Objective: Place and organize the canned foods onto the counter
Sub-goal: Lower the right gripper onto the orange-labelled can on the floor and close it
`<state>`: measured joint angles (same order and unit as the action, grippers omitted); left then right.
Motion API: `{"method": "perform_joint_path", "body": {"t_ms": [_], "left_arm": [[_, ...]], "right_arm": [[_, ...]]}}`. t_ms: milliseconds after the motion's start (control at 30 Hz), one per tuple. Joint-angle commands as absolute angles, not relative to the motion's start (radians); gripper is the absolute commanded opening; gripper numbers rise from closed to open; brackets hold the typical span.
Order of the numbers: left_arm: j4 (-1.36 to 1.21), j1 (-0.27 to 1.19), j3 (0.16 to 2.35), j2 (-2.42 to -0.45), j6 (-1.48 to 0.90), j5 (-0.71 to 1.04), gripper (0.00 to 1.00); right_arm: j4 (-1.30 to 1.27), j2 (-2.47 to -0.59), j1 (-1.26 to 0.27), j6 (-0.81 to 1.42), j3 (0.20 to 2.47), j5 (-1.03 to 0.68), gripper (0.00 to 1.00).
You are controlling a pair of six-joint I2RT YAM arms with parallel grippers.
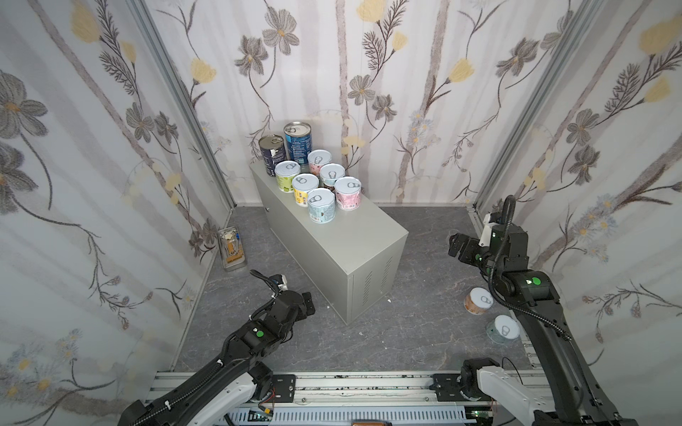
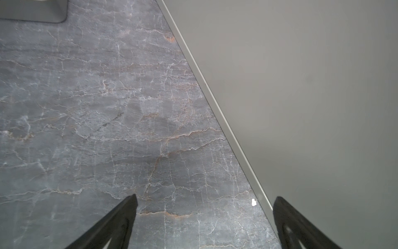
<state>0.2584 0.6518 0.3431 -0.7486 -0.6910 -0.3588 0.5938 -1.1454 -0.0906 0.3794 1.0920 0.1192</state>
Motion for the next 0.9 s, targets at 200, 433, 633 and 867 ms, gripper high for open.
{"method": "perform_joint_path", "body": {"t_ms": [200,433,633,867], "left_arm": [[0.003,0.652,0.289,-0.841,-0.687,-0.311,1.00],[-0.053,0.651,0.293,-0.911,-0.664,-0.249,1.00],[-0.093,0.651,0.264,-0.921,-0.667,-0.221,1.00],[-0.109,0.651,0.248,-0.893,-0.659,-0.209,1.00]], "right_arm": [[0.588,-1.179,0.034,0.482,0.957,0.300,1.00],[0.533,-1.177,0.132,0.507,0.844,0.311,1.00],[0.454,-1.189,0.204,0.506,0.727,0.305,1.00],[0.403,-1.268,0.244,0.487,0.704,0.220,1.00]]}}
